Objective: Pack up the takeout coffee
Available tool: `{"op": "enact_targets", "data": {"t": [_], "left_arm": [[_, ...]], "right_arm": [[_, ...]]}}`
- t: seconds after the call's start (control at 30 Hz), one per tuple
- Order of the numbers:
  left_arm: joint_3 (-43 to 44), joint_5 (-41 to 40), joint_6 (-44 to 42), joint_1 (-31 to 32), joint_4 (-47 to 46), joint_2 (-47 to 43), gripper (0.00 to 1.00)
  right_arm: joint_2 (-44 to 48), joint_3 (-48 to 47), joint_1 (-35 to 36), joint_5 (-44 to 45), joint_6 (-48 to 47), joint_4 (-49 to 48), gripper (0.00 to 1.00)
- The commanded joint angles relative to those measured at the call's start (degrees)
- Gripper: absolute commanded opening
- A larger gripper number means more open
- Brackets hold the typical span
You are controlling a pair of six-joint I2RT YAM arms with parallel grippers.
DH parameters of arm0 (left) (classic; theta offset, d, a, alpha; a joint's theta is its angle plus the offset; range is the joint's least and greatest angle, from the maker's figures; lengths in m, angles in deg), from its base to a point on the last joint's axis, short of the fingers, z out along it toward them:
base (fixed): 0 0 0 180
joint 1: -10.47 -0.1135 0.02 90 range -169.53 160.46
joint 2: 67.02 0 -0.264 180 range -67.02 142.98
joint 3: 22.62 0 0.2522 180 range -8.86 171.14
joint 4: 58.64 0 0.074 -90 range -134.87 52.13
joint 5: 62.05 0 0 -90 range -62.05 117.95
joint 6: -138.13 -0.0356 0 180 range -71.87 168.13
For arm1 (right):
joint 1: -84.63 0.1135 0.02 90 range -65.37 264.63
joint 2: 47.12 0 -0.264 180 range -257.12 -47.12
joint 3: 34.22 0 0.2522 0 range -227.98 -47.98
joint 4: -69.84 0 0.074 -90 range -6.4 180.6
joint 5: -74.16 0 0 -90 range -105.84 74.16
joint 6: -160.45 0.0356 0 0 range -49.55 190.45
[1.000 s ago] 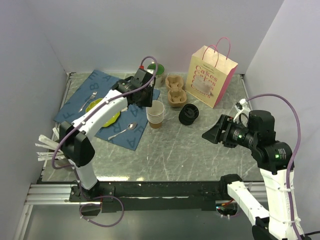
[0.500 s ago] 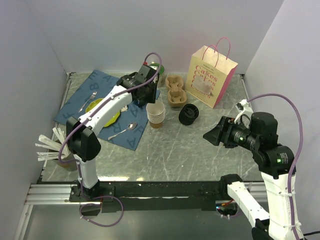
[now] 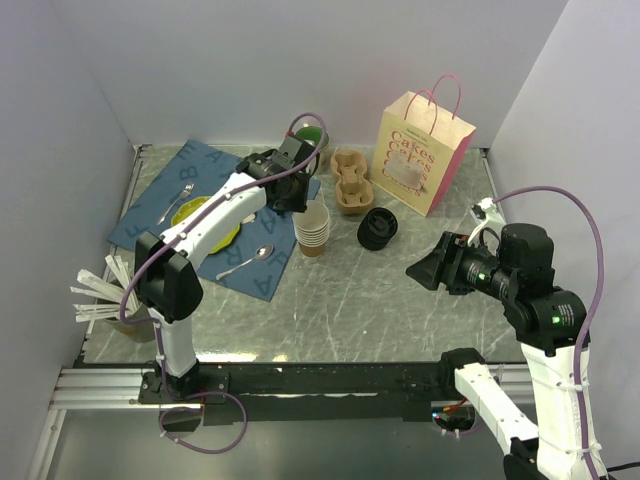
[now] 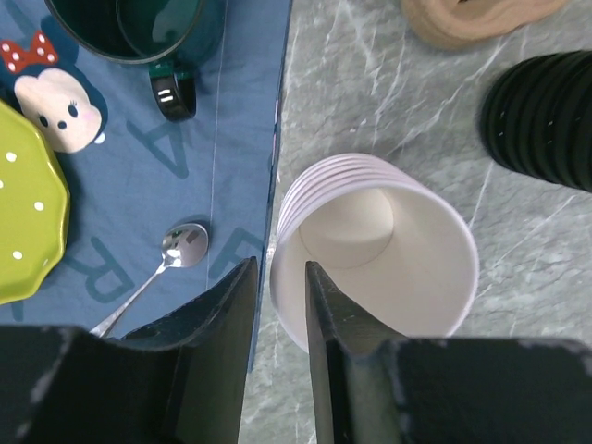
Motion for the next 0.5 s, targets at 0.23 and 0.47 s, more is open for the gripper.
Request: {"op": "enact_targets", "data": {"t": [0.23, 0.47], "left_arm": [[-0.5, 0.6, -0.5, 0.2, -1.4, -0.1, 0.2], [2.0, 2.8, -0.2, 0.2, -0.5, 0.5, 0.01]], "right_arm": [[0.6, 0.5, 0.2, 0.0, -0.4, -2.0, 0.7], [0.2, -0.2, 0.3, 0.3, -0.4, -1.5, 0.69]]}}
